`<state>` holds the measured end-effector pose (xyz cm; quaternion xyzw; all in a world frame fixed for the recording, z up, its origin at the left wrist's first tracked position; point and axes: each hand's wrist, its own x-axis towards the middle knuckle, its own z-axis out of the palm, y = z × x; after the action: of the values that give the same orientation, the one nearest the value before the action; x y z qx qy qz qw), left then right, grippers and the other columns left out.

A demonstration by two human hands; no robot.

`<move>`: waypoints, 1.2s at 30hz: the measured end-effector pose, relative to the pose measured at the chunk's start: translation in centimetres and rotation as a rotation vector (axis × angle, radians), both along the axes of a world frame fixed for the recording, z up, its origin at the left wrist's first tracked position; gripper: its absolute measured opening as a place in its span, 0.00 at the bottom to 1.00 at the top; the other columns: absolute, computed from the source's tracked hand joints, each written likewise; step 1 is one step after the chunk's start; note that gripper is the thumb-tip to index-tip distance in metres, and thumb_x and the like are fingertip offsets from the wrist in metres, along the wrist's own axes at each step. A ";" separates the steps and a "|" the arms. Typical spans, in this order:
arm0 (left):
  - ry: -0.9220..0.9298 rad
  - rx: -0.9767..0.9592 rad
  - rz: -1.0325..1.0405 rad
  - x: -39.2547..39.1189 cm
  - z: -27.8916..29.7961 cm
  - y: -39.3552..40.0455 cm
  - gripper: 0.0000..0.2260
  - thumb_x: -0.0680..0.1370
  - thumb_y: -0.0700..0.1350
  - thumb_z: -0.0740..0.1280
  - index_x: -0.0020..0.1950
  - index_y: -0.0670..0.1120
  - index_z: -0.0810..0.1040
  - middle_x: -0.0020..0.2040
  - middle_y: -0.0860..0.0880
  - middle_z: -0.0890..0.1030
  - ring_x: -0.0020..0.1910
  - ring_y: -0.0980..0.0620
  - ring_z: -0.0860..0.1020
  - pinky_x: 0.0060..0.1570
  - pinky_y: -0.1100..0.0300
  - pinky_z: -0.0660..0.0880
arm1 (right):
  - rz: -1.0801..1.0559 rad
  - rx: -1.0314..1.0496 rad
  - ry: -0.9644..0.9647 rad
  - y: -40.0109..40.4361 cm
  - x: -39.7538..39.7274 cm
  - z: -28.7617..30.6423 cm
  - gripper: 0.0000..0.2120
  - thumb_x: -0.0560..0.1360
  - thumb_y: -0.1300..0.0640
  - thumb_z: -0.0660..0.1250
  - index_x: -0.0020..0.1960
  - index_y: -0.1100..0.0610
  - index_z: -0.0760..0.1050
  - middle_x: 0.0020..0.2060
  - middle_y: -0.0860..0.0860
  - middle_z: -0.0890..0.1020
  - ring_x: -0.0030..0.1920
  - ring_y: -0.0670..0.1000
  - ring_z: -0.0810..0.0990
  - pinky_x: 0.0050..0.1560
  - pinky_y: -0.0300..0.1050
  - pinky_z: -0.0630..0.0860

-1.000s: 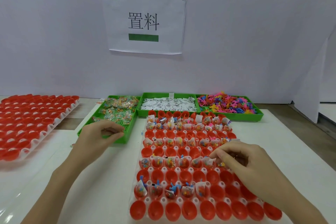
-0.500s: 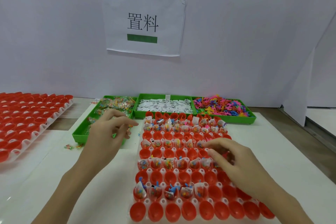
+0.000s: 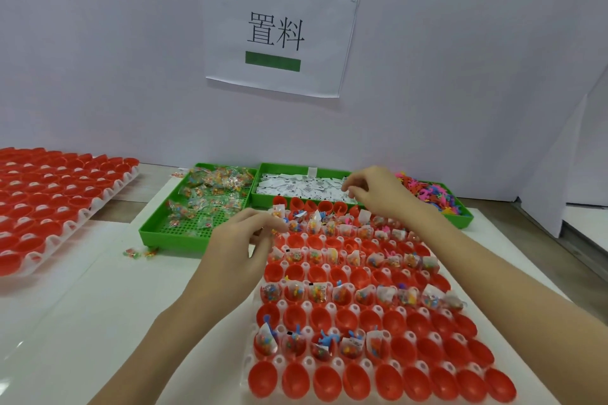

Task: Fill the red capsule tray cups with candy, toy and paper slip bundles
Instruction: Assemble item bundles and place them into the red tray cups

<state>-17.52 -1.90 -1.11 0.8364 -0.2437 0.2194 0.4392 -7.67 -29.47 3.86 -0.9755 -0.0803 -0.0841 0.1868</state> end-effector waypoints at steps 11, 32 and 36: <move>-0.121 0.228 0.056 0.2 -0.5 0.2 0.10 0.78 0.31 0.67 0.52 0.42 0.84 0.48 0.51 0.78 0.42 0.55 0.77 0.43 0.64 0.73 | -0.030 -0.199 0.175 0.2 7.6 -2.3 0.10 0.75 0.57 0.76 0.53 0.61 0.86 0.52 0.56 0.86 0.51 0.54 0.85 0.58 0.50 0.81; 0.209 -0.215 0.062 0.3 0.1 0.1 0.09 0.78 0.37 0.72 0.51 0.52 0.85 0.48 0.53 0.83 0.43 0.56 0.85 0.46 0.67 0.80 | -0.125 0.294 -0.071 -1.1 4.2 -2.0 0.02 0.76 0.59 0.73 0.46 0.57 0.83 0.40 0.48 0.84 0.40 0.43 0.80 0.41 0.36 0.75; 0.478 -0.501 -0.127 -0.2 0.8 -0.1 0.12 0.76 0.37 0.75 0.53 0.52 0.85 0.47 0.43 0.83 0.43 0.46 0.87 0.49 0.55 0.84 | -0.109 0.637 -0.088 -0.3 -0.5 -1.1 0.02 0.77 0.58 0.73 0.46 0.53 0.83 0.35 0.46 0.86 0.37 0.41 0.85 0.34 0.29 0.76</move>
<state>-17.70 -2.00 -0.35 0.7136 -0.1243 0.0428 0.6881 -8.21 -29.77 2.78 -0.8663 -0.0055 -0.1571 0.4742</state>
